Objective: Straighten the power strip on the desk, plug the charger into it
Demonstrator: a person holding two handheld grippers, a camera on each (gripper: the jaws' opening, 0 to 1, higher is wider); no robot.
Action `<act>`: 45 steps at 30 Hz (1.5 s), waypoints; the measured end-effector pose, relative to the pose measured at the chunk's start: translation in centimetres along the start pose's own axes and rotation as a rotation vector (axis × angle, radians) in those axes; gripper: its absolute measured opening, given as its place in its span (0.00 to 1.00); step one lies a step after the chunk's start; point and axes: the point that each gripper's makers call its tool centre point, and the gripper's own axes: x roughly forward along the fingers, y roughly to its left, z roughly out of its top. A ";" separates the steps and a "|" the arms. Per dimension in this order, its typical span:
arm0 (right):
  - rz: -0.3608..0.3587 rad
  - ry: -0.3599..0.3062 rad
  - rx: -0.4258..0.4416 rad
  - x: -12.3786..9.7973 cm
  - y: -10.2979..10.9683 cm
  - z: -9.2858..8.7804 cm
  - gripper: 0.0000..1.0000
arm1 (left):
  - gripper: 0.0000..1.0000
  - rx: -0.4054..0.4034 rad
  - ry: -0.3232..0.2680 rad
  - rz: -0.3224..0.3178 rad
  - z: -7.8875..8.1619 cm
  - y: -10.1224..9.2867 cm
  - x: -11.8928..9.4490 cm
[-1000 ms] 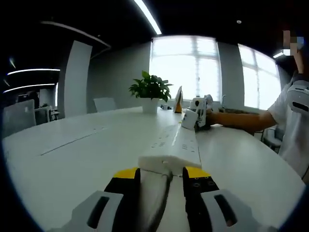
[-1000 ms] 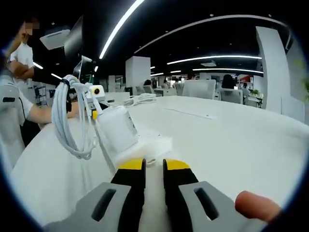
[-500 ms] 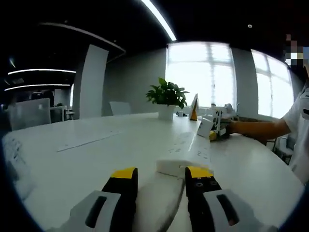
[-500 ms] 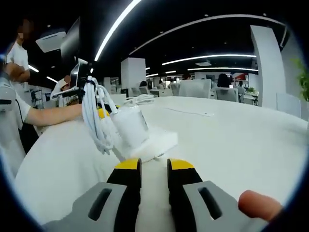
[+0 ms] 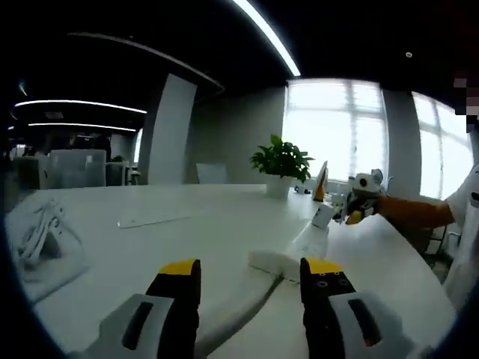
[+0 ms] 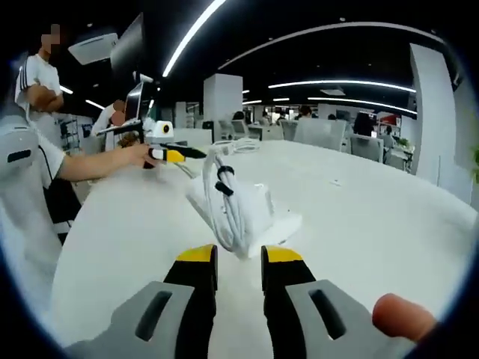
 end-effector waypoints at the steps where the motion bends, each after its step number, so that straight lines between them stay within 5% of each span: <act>1: 0.001 0.002 -0.001 -0.2 0.1 0.3 0.22 | 0.59 -0.017 0.007 0.009 0.5 -0.2 -0.2; 5: 0.002 0.108 0.048 -1.3 0.0 0.6 0.22 | 0.68 -0.215 -0.004 0.019 2.1 -0.9 -1.0; 16: -0.020 0.247 0.014 -3.8 0.6 1.6 0.25 | 0.65 -0.114 0.078 0.031 4.6 -5.1 -3.1; 24: -0.042 0.293 0.008 -5.0 1.4 2.2 0.25 | 0.66 -0.023 0.140 0.093 5.4 -5.8 -4.0; 30: -0.084 0.298 0.040 -5.7 1.4 2.3 0.26 | 0.66 -0.007 0.177 0.042 5.3 -8.1 -4.2; 37: -0.107 0.271 0.028 -6.4 1.5 3.1 0.26 | 0.65 0.014 0.187 0.086 6.3 -7.2 -5.1; 45: -0.078 0.254 0.010 -6.7 2.3 3.3 0.26 | 0.64 0.011 0.210 0.099 5.1 -7.2 -5.3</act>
